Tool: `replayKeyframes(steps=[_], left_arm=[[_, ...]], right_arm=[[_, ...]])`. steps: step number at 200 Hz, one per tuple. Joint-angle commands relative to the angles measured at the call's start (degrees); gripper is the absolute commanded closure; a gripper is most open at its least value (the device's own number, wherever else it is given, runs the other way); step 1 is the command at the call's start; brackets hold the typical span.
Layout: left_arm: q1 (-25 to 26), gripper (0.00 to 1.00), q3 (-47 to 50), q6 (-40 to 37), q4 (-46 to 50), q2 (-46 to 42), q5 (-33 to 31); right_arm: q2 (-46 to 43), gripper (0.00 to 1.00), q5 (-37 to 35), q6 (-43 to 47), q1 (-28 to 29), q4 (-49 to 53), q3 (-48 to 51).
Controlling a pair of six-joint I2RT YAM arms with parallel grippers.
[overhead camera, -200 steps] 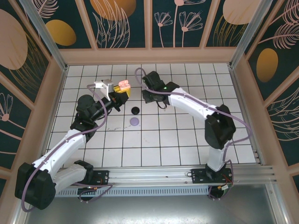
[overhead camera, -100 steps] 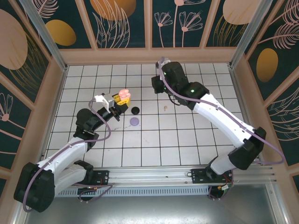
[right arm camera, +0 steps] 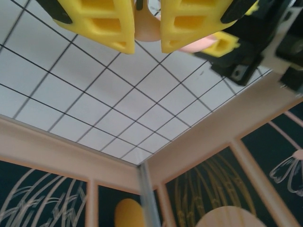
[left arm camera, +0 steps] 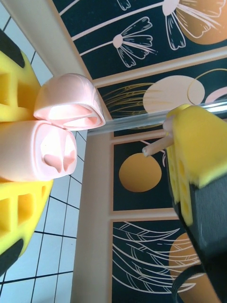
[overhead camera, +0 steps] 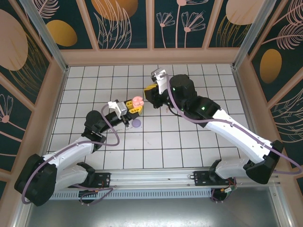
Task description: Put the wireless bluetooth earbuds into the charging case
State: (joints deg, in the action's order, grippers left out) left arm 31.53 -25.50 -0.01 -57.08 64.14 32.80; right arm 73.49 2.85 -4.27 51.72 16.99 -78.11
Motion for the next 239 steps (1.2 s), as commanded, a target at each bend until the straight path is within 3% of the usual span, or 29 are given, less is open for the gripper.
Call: replayKeyframes(steps=[1, 58, 239], left_arm=[[0.69, 1.00, -2.36, -0.75, -4.61, 0.98, 1.79], [1.08, 1.00, -2.93, 0.62, -6.39, 2.03, 1.89], [1.25, 1.00, -4.12, 1.76, -4.75, 1.52, 2.41]], right_arm=[[-2.34, 0.84, 2.07, 1.76, 2.15, -4.88, 1.89], [-2.39, 0.84, -0.37, 0.34, 5.86, -7.26, 4.91], [0.86, 0.85, -2.84, -0.03, 6.11, -8.90, 7.13]])
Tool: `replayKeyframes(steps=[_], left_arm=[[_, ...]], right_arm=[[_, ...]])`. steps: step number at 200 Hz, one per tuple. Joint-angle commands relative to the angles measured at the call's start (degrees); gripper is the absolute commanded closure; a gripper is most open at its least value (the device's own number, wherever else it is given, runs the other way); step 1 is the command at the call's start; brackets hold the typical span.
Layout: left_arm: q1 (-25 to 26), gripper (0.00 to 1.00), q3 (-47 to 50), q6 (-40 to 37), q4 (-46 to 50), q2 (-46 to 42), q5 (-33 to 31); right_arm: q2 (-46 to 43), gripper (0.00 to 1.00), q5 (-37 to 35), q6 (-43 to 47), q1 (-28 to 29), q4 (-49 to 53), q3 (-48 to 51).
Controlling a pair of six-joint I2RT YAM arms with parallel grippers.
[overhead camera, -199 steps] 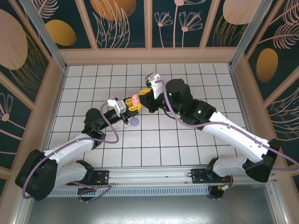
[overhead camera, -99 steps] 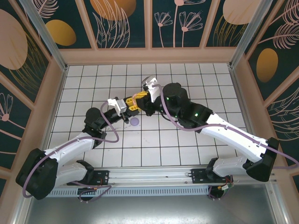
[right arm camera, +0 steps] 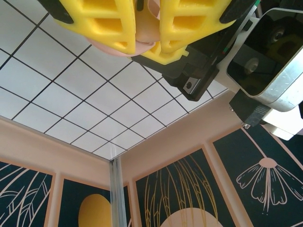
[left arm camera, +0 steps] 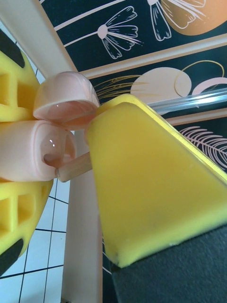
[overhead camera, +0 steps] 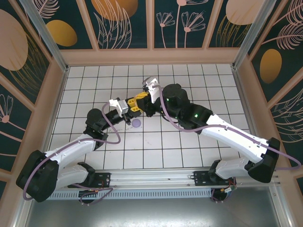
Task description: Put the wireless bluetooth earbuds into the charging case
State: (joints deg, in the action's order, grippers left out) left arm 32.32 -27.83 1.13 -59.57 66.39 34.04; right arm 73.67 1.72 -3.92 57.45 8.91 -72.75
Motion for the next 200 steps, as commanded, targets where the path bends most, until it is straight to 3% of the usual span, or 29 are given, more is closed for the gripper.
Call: replayKeyframes(steps=[1, 73, 200], left_arm=[[0.46, 1.00, -1.78, 0.63, -2.28, -0.73, 1.18], [0.46, 1.00, -2.14, 0.31, -1.65, -1.17, 1.51], [1.21, 1.00, -2.58, -1.21, -1.21, -2.68, 3.67]], right_arm=[[0.69, 0.85, -1.75, -0.38, 0.38, -0.82, 1.80], [-0.67, 0.87, -4.69, -0.53, 0.07, -1.22, 4.35], [-1.05, 0.89, -2.78, -2.84, -1.11, -5.74, 5.74]])
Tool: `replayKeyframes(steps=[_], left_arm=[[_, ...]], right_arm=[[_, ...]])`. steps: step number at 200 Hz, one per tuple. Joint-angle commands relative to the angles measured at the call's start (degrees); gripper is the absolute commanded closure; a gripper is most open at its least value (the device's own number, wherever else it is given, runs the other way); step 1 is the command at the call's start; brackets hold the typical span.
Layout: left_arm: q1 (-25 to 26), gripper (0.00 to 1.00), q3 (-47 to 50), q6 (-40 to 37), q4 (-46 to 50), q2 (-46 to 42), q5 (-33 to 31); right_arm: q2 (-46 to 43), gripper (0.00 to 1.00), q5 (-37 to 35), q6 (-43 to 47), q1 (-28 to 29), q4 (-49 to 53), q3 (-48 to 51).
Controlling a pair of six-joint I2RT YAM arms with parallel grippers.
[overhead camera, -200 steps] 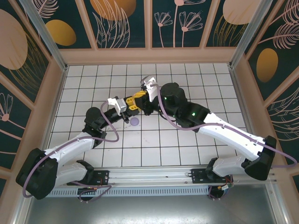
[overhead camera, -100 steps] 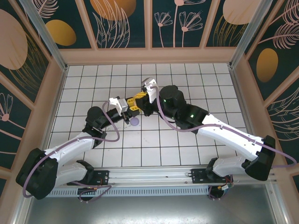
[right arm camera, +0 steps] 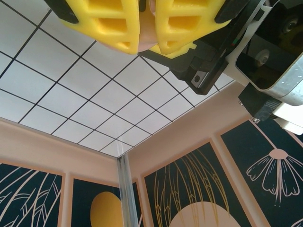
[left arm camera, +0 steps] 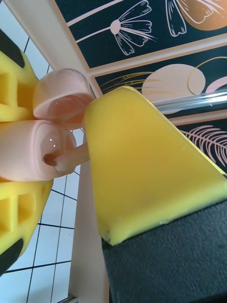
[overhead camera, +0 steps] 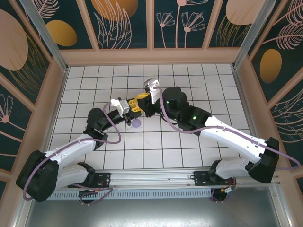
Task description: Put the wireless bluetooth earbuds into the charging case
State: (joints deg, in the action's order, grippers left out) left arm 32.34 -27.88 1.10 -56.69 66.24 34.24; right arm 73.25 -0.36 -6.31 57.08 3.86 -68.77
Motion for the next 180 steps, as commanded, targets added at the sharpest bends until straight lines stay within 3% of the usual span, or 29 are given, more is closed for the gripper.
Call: replayKeyframes(steps=[1, 180], left_arm=[[1.21, 1.00, -2.53, -1.19, -4.11, -2.52, 3.47], [2.14, 1.00, -3.75, -1.70, -3.69, -4.44, 5.75]], right_arm=[[-0.69, 0.89, -0.70, -0.46, -0.74, -0.69, 1.83], [-1.09, 0.91, -0.72, -2.62, -1.27, -5.77, 4.09]])
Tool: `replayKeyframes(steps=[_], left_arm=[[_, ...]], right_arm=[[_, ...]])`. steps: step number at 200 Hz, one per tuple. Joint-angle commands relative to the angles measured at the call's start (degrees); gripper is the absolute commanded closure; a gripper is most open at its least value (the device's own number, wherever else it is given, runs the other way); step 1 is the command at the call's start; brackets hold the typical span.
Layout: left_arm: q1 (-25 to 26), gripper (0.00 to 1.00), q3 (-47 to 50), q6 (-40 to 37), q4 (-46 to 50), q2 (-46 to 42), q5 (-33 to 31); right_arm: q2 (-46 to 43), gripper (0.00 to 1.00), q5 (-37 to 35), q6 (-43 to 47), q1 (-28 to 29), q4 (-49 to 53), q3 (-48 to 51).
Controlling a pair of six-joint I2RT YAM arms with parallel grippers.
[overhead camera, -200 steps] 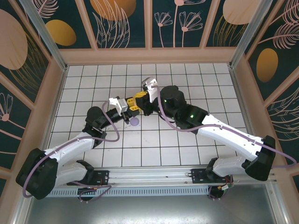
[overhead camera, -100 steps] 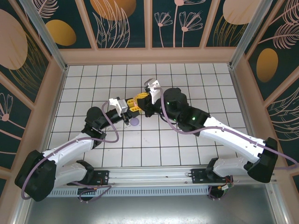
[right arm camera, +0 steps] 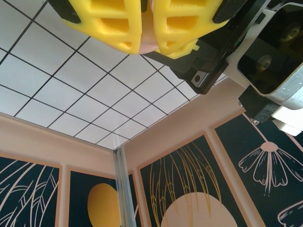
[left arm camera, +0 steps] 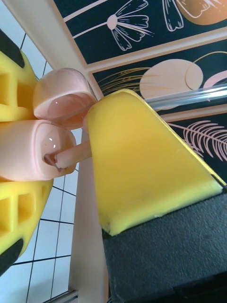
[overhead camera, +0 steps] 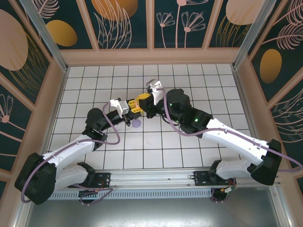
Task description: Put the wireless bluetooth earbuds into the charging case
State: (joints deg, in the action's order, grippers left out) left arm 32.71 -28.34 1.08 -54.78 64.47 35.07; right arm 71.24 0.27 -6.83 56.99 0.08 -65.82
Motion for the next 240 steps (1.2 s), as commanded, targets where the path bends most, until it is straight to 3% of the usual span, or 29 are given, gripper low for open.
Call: replayKeyframes(steps=[1, 61, 143, 218, 240], left_arm=[[1.80, 1.00, -3.30, -1.69, -5.60, -2.68, 4.92], [1.92, 1.00, -4.33, -2.32, -4.41, -3.05, 5.53], [1.97, 1.00, -4.46, -2.50, -4.54, -6.45, 6.72], [2.24, 1.00, -5.50, -2.09, -4.22, -7.38, 9.11], [2.53, 1.00, -6.02, -2.32, -3.31, -7.34, 9.25]], right_arm=[[0.87, 0.91, -1.34, -2.12, -1.18, -2.09, 1.13], [0.98, 0.91, 0.06, -3.16, -1.01, -2.80, 1.90], [-3.44, 0.92, -5.90, 1.20, 0.06, -7.09, 8.39], [-3.65, 0.92, -1.41, 0.32, 0.22, -7.84, 7.37], [-3.03, 0.92, 2.85, 0.59, 0.36, -7.51, 6.42]])
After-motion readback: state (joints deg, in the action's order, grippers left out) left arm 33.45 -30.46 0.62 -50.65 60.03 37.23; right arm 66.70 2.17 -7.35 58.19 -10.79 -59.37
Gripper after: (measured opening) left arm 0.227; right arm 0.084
